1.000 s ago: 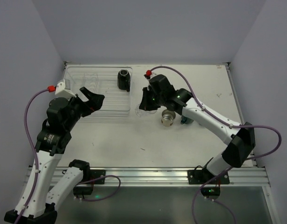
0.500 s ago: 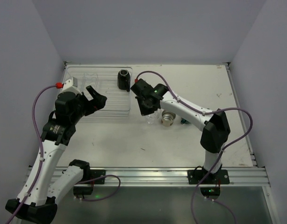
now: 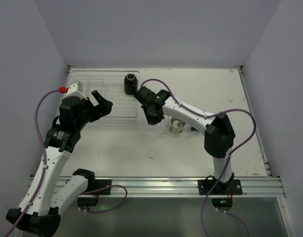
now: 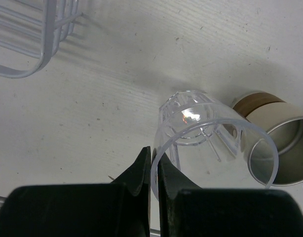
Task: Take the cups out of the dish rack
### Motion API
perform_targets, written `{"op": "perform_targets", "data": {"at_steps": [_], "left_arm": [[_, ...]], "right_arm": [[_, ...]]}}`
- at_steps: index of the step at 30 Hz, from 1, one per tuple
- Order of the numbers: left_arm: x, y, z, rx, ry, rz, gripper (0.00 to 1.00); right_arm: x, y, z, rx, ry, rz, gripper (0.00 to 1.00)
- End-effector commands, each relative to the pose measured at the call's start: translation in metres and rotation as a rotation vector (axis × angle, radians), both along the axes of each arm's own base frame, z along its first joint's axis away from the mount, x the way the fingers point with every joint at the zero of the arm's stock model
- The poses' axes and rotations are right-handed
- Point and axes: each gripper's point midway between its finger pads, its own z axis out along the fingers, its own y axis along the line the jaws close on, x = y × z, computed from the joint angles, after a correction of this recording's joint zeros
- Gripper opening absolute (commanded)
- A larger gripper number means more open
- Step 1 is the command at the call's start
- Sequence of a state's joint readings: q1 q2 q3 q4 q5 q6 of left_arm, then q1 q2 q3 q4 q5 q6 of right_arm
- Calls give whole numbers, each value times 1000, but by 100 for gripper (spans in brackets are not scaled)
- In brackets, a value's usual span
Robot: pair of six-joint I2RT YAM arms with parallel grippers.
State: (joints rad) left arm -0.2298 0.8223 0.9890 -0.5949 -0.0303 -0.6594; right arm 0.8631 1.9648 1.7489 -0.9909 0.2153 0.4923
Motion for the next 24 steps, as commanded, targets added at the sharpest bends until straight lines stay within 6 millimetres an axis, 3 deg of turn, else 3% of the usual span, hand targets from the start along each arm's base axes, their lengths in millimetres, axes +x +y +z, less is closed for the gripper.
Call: {"op": "perform_targets", "data": {"at_steps": [1, 22, 24], "left_arm": [[4, 3, 1, 27, -17, 3, 100], [11, 4, -2, 64, -2, 0, 100], [16, 4, -6, 87, 14, -6, 100]], "right_arm": [[4, 5, 9, 14, -15, 25, 0], [5, 15, -27, -11, 47, 42, 0], [6, 14, -26, -13, 42, 38, 9]]}}
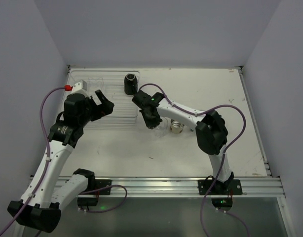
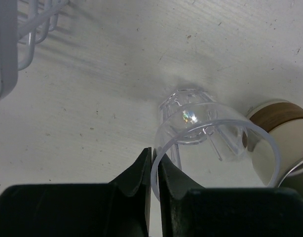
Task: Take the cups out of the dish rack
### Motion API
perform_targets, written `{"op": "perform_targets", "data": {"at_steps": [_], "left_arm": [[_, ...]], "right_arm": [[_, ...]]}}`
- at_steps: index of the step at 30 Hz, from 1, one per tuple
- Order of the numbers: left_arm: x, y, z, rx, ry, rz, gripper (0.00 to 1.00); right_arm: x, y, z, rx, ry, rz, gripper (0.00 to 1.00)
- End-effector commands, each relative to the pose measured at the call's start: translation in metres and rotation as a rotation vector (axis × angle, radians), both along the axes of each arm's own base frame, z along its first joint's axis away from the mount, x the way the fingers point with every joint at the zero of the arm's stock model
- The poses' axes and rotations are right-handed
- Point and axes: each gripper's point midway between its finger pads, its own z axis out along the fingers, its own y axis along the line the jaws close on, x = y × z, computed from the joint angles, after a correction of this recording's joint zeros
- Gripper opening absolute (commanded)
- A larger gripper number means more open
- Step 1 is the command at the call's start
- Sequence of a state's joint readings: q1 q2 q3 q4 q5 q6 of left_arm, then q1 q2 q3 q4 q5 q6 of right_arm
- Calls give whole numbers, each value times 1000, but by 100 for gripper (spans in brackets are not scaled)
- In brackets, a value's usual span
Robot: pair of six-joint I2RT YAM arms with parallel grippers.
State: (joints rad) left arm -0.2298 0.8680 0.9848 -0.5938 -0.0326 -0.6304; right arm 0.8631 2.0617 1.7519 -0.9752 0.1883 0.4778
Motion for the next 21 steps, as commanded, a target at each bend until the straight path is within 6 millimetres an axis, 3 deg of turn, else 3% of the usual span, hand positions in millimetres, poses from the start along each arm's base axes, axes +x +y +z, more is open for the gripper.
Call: {"op": "perform_targets", "data": {"at_steps": [1, 10, 16, 21], "left_arm": [[12, 5, 7, 61, -20, 4, 100], [60, 17, -11, 182, 86, 86, 100], [97, 21, -12, 220, 78, 148, 100], [145, 6, -16, 311, 45, 131, 100]], "right_arm": [[7, 10, 14, 40, -30, 21, 12], [10, 7, 49, 83, -96, 8, 55], [2, -1, 92, 139, -166, -9, 69], [-19, -16, 137, 234, -247, -37, 73]]}}
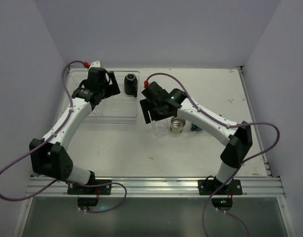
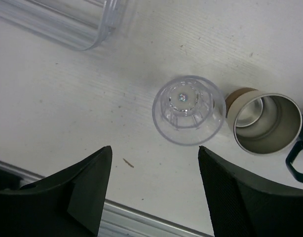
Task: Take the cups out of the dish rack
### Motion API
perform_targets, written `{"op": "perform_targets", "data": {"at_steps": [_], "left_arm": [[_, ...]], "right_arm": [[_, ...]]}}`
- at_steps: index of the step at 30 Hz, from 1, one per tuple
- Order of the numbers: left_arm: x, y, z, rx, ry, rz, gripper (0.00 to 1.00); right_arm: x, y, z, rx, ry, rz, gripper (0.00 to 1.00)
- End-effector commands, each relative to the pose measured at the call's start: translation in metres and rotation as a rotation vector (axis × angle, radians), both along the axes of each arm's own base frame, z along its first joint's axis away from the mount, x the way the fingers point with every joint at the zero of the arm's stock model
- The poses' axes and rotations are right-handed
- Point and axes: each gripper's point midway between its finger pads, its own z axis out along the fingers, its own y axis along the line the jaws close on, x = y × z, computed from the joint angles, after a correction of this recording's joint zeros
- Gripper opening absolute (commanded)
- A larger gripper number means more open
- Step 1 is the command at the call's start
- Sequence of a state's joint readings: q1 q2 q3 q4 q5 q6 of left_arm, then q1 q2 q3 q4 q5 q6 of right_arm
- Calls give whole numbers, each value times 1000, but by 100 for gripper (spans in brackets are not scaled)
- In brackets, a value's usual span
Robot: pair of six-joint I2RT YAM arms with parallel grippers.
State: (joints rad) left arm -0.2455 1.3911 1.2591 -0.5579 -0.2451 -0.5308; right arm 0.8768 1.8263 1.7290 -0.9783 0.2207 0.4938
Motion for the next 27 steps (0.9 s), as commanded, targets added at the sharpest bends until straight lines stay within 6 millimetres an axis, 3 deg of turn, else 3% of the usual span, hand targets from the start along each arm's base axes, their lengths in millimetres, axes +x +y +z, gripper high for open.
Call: {"op": "perform_targets", "data": {"at_steps": [1, 2, 4, 6, 7, 12, 13, 18, 27], "left_arm": [[48, -10, 25, 86, -118, -15, 100], [64, -17, 21, 103, -109, -26, 100], [77, -29, 18, 120, -113, -60, 100], [91, -37, 14, 113, -124, -72, 100], [101, -41, 14, 100, -155, -73, 100], [126, -53, 9, 93, -207, -79, 100], [133, -55, 7, 99, -214, -74, 100], [142, -69, 5, 67, -286, -127, 100], [167, -91, -35, 108, -256, -134, 100]], "right_arm": [[-18, -16, 70, 137, -128, -25, 73], [-24, -20, 71, 143, -132, -26, 74], [-32, -31, 92, 192, -174, -38, 74], [-38, -41, 92, 196, -187, -52, 75], [-43, -48, 102, 223, -206, -56, 75], [-59, -65, 101, 271, -223, -69, 76], [-62, -69, 93, 262, -214, -71, 76], [-69, -77, 82, 256, -203, -82, 76], [-78, -71, 78, 300, -184, -62, 76]]}}
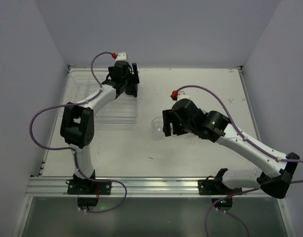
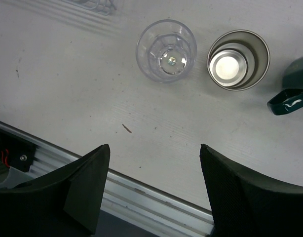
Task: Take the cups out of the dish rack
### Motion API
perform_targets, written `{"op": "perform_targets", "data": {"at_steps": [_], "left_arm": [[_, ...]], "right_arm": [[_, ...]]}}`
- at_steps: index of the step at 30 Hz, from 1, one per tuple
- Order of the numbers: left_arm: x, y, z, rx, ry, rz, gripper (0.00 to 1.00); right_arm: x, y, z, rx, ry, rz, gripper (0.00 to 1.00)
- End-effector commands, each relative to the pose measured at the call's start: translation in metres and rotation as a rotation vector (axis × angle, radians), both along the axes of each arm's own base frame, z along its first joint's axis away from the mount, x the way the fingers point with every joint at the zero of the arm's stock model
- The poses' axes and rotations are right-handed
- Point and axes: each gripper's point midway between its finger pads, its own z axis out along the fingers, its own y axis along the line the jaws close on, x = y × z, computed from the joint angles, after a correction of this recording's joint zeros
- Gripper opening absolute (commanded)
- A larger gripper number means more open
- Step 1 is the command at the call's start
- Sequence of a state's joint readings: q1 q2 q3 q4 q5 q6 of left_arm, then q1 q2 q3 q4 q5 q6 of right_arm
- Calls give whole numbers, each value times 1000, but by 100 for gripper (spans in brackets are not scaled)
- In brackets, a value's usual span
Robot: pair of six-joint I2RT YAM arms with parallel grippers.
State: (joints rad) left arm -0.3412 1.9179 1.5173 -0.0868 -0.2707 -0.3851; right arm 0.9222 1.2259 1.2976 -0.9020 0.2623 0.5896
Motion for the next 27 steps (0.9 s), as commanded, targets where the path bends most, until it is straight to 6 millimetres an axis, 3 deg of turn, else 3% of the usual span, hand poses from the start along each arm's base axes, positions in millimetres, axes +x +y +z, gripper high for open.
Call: {"op": "perform_targets", "data": {"at_steps": [1, 3, 5, 14, 27], "left_arm": [[19, -8, 2, 32, -61, 27, 100], [21, -14, -8, 45, -52, 22, 100], [28, -17, -4, 53, -81, 28, 100], [33, -4, -8, 123, -95, 112, 100], [46, -21, -18, 83, -103, 58, 100]], "right_arm": [[-3, 4, 13, 73, -29, -4, 76], [-6, 2, 11, 73, -26, -5, 76], [-9, -2, 12, 79, -29, -8, 76], [-21, -19, 18, 123, -51, -23, 76], [-28, -22, 18, 148, -53, -8, 77]]}}
